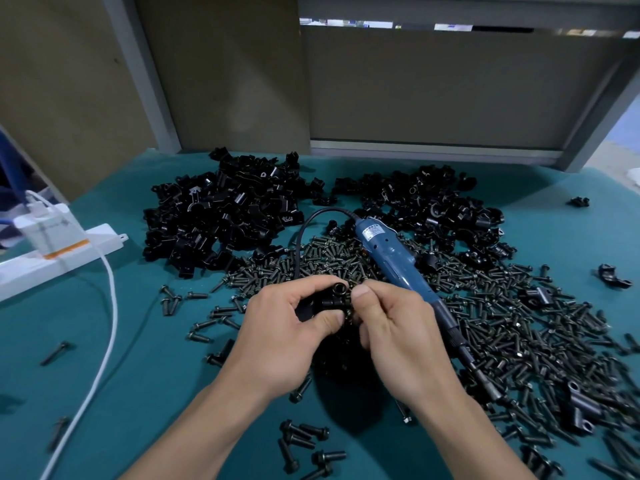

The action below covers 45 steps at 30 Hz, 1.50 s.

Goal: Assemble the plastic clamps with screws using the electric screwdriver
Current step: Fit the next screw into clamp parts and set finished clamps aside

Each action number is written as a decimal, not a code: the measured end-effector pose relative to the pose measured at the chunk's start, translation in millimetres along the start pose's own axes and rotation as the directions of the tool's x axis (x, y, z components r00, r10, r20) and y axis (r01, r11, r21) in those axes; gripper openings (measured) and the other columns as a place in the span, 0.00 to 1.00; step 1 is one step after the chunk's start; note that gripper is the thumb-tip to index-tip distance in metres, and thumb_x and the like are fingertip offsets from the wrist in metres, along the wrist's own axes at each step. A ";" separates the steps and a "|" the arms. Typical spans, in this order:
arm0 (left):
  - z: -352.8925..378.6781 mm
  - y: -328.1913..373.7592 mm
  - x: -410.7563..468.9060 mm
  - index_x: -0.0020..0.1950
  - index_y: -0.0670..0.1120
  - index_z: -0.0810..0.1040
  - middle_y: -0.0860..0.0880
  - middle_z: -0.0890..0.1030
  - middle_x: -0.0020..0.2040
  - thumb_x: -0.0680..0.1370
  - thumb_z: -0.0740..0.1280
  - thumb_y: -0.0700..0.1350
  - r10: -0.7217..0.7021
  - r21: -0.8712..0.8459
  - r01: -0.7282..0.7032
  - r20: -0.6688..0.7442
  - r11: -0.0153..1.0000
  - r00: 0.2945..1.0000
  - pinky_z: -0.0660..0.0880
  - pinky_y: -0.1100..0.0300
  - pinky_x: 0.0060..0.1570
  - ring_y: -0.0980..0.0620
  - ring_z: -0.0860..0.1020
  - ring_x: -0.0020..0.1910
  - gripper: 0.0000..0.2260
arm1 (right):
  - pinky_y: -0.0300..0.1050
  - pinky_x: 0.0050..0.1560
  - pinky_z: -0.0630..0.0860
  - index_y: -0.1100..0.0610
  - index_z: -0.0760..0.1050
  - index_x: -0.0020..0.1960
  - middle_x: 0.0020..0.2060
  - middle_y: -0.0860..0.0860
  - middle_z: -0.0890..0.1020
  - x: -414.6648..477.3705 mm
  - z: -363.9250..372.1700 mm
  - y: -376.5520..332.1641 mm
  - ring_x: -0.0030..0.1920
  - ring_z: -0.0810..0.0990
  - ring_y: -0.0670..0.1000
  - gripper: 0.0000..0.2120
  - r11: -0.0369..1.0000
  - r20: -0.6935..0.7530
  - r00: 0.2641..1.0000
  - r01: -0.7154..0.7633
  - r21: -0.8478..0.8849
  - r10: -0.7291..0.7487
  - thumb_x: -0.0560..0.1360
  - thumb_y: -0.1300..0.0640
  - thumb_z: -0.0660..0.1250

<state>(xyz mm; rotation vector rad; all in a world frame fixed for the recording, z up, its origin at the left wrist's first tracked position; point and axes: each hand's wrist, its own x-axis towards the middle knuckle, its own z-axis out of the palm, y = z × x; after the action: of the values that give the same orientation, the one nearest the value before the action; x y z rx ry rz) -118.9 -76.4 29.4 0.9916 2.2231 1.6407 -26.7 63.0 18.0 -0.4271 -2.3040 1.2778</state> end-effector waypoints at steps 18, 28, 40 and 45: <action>0.1 -3.3 -0.2 0.53 0.64 0.85 0.64 0.87 0.47 0.76 0.76 0.36 -0.042 -0.052 0.042 0.004 0.998 0.999 0.76 0.74 0.46 0.66 0.84 0.47 0.20 | 0.40 0.30 0.65 0.53 0.68 0.35 0.27 0.50 0.74 0.4 5.0 -3.1 0.28 0.69 0.47 0.20 0.999 0.000 1.000 0.020 -0.034 -0.020 0.84 0.49 0.60; -0.8 -4.9 0.6 0.49 0.67 0.87 0.60 0.88 0.45 0.76 0.76 0.36 -0.049 -0.086 0.051 0.021 0.995 0.999 0.79 0.70 0.45 0.61 0.86 0.46 0.22 | 0.37 0.31 0.66 0.50 0.71 0.36 0.27 0.45 0.72 1.1 3.8 -2.3 0.30 0.69 0.44 0.17 0.997 0.021 0.997 0.080 -0.017 -0.079 0.84 0.52 0.63; -1.2 -6.3 2.3 0.52 0.69 0.85 0.59 0.88 0.46 0.77 0.75 0.35 -0.063 -0.083 0.067 0.050 0.994 0.997 0.79 0.70 0.45 0.60 0.86 0.47 0.24 | 0.37 0.32 0.66 0.51 0.71 0.37 0.28 0.46 0.72 0.5 3.2 0.2 0.31 0.69 0.45 0.16 0.994 0.011 0.995 0.100 -0.047 -0.100 0.84 0.54 0.64; 0.1 -8.1 3.2 0.53 0.63 0.87 0.59 0.88 0.47 0.77 0.75 0.37 -0.070 -0.029 0.071 0.025 0.997 0.997 0.81 0.65 0.48 0.61 0.86 0.47 0.19 | 0.38 0.31 0.65 0.52 0.69 0.35 0.27 0.46 0.71 0.9 5.7 1.2 0.30 0.68 0.44 0.19 0.999 -0.006 0.999 0.049 -0.019 -0.049 0.84 0.53 0.62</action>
<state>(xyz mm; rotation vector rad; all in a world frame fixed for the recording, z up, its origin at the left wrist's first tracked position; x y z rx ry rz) -124.4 -75.5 22.7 0.9098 2.1854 1.6185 -30.5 59.9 14.7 -0.3784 -2.3085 1.2298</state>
